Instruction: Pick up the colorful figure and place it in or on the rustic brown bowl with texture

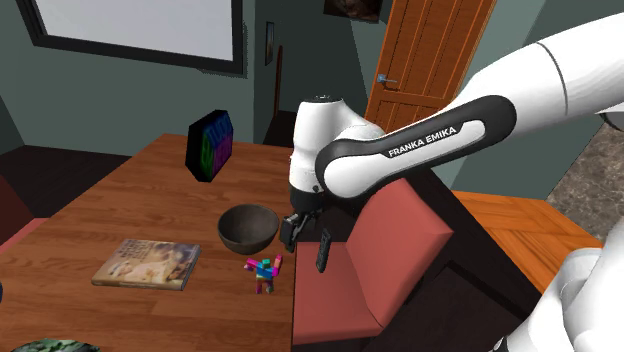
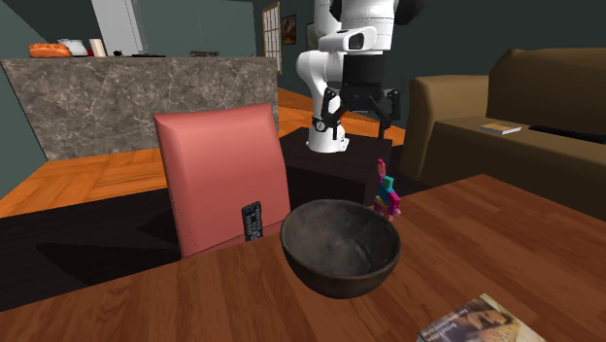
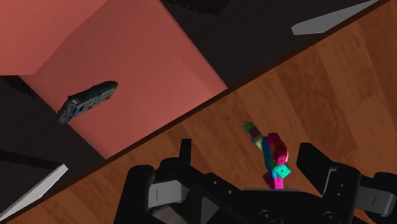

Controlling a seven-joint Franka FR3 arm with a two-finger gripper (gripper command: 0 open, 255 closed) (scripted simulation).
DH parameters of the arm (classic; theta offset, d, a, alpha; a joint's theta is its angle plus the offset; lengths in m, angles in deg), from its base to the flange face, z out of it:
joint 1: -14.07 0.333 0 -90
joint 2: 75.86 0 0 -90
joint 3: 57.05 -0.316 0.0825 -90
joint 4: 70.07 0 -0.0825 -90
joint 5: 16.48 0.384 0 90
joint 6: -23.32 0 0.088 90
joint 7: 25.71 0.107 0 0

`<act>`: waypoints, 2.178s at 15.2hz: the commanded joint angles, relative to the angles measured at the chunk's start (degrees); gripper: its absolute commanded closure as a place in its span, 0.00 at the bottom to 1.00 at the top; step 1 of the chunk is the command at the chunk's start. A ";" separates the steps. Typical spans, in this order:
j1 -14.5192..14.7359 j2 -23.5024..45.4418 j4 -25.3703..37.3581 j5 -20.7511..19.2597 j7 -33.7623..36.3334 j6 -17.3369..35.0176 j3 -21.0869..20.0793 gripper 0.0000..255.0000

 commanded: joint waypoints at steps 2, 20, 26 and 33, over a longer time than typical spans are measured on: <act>1.42 6.00 4.21 -2.53 1.33 1.94 -0.84 0.00; 5.54 19.59 11.27 -8.76 4.74 8.31 -0.49 0.00; 5.53 19.59 11.27 -8.76 4.74 8.30 -0.49 1.00; 5.54 19.59 11.27 -8.76 4.74 8.31 -0.49 1.00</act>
